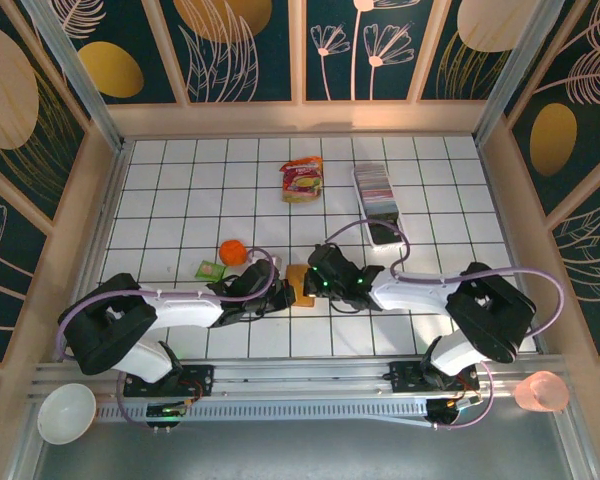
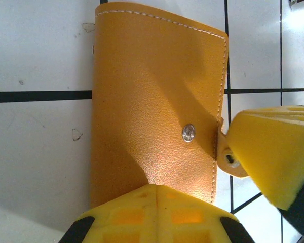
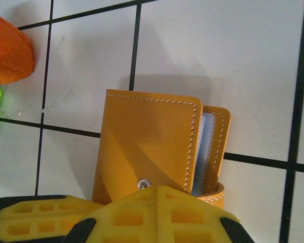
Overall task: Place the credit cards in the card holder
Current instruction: Close the button on the card holder.
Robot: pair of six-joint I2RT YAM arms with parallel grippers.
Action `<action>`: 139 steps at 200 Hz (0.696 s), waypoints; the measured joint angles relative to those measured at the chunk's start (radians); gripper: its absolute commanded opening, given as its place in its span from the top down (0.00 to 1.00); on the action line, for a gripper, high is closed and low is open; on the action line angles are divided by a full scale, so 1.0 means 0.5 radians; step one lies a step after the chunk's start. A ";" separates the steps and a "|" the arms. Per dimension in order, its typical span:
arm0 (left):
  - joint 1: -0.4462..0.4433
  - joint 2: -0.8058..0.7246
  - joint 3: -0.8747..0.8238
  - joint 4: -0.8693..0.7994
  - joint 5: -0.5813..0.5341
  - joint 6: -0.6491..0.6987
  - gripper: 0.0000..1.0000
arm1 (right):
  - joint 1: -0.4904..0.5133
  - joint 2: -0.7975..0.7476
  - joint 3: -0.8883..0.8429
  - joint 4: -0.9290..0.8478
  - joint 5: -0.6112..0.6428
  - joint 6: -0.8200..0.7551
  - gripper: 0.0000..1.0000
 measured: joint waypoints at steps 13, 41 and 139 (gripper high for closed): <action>0.002 0.005 -0.001 0.007 0.005 0.000 1.00 | 0.000 0.031 0.017 0.007 -0.003 0.006 1.00; 0.009 0.008 -0.001 0.011 0.019 0.000 1.00 | 0.000 0.079 0.054 0.029 -0.003 0.024 1.00; 0.009 0.005 -0.027 0.057 0.024 0.000 1.00 | -0.002 0.191 0.117 0.037 0.014 0.064 1.00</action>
